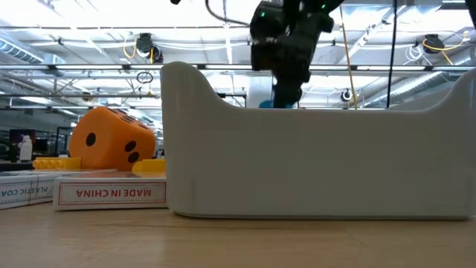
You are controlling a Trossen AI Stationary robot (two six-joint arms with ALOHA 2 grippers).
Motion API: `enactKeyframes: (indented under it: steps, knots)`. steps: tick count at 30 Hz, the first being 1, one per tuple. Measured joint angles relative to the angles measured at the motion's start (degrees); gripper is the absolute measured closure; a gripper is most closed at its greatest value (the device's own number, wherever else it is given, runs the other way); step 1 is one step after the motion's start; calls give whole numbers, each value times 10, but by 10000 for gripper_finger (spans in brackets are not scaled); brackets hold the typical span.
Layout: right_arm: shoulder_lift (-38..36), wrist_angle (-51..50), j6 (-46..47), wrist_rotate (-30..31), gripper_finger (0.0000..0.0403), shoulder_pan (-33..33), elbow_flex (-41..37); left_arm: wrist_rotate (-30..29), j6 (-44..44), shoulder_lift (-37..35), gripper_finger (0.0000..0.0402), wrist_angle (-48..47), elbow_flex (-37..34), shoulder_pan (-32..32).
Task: Pick & Place Toys
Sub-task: Put the light blue game piece into the top gray bin
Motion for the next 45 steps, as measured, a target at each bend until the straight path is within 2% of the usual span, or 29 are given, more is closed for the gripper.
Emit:
enactKeyframes:
  steps: [10, 14, 18, 45]
  knots:
    - [55, 16, -13, 7, 269, -2, 1, -1, 3, 0, 169, 0, 0, 1]
    - [73, 11, -20, 44, 269, -3, 0, -1, 1, 0, 169, 0, 0, 1]
    - [83, 7, -23, 47, 269, -4, 0, -1, 1, 0, 169, 0, 0, 0]
    - [82, -4, -79, 79, 260, -3, 0, -1, 3, 1, 169, 0, 0, 1]
